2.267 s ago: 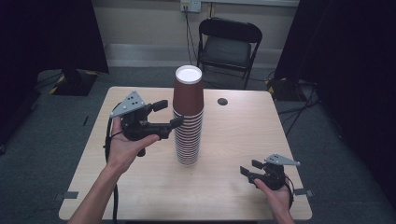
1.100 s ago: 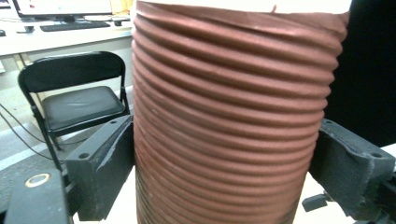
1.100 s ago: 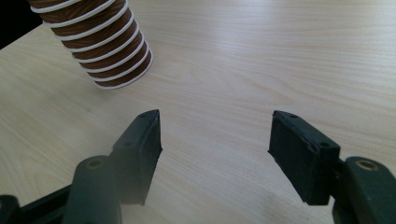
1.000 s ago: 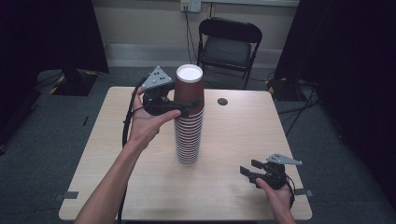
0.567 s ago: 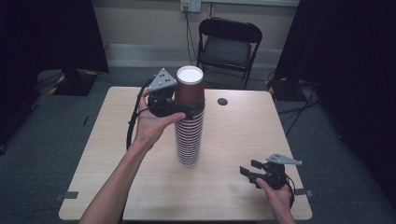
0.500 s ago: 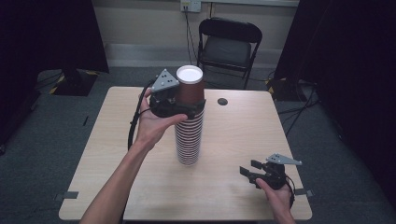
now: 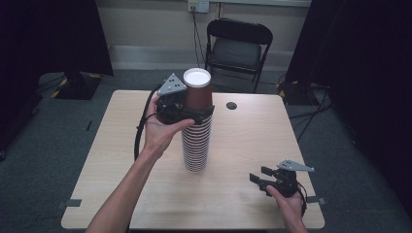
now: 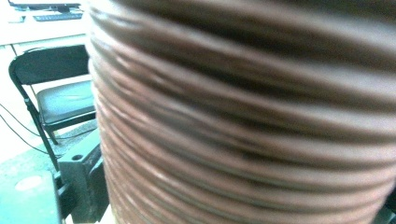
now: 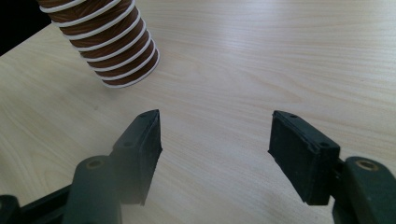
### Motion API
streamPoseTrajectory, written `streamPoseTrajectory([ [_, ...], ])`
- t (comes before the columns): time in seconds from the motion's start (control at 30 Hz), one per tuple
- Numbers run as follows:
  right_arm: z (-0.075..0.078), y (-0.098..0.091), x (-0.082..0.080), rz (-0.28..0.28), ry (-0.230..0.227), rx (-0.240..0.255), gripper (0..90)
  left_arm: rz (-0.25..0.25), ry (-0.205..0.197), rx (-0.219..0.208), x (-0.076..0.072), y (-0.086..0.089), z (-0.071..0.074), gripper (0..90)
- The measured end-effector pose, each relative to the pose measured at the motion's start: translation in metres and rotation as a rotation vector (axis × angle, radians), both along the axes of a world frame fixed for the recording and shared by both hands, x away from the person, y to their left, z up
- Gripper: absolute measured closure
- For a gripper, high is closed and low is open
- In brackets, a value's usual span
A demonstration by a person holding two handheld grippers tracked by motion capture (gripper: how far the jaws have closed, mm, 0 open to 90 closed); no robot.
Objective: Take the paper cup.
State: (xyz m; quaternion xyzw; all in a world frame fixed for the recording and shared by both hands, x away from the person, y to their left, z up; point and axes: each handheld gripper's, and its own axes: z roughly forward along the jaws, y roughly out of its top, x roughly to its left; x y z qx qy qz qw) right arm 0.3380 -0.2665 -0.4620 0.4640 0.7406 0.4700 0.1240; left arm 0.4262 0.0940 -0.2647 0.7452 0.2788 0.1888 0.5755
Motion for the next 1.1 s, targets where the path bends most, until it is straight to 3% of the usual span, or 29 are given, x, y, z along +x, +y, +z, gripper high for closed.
streamPoseTrajectory([
  [0.13, 0.0, 0.0, 0.0, 0.0, -0.001, 0.0, 34.2, -0.004, 0.032, 0.016, 0.001, 0.0, 0.004, 9.2],
  [0.53, 0.0, -0.001, 0.0, 0.002, -0.003, -0.004, 34.2, 0.018, 0.038, 0.018, 0.0, -0.001, 0.004, 9.3],
  [0.7, 0.0, 0.0, 0.0, 0.004, -0.006, -0.011, 34.2, 0.033, 0.026, 0.014, -0.001, -0.003, 0.005, 9.4],
  [0.9, 0.0, 0.0, 0.0, 0.002, -0.004, -0.011, 34.2, 0.048, -0.009, -0.056, -0.004, 0.0, 0.015, 10.0],
  [1.1, 0.0, 0.0, 0.0, 0.003, -0.003, -0.011, 34.1, 0.047, -0.031, -0.054, -0.007, 0.001, 0.024, 10.2],
])
